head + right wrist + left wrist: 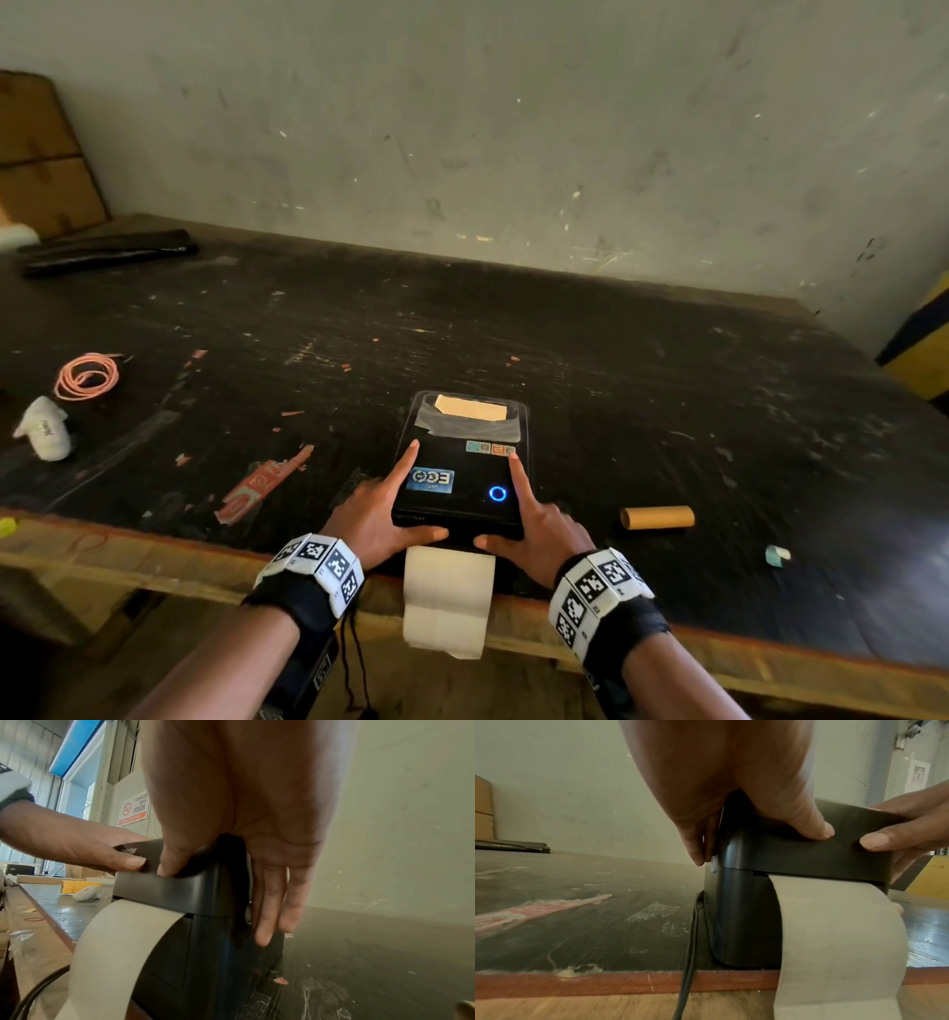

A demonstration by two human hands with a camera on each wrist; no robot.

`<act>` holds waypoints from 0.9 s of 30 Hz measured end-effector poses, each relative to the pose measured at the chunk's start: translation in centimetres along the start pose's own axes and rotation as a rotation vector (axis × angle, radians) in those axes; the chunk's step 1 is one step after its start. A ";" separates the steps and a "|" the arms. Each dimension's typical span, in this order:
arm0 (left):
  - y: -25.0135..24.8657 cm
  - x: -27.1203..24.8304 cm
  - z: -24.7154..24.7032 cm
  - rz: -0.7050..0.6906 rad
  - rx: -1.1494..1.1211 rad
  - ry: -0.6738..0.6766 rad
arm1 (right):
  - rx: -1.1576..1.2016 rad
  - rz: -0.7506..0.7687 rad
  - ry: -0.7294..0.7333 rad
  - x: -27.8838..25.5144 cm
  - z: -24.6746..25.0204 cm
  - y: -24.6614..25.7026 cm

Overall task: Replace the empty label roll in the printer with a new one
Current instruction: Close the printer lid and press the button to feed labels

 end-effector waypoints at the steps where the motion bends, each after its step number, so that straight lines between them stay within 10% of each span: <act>1: 0.0 0.0 0.0 0.004 0.001 0.000 | 0.002 -0.002 0.003 0.0 0.0 0.0; 27: 0.5 0.2 -0.2 0.014 0.009 0.004 | 0.011 0.004 0.007 0.2 -0.2 -0.2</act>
Point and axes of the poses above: each hand's wrist, its own x-axis towards the middle knuckle, its own z-axis out of the back of the hand, y = z × x, the point moved 10 cm from there along x, towards the middle knuckle, and after that the axes turned 8 degrees about -y, right-handed, at the moved point
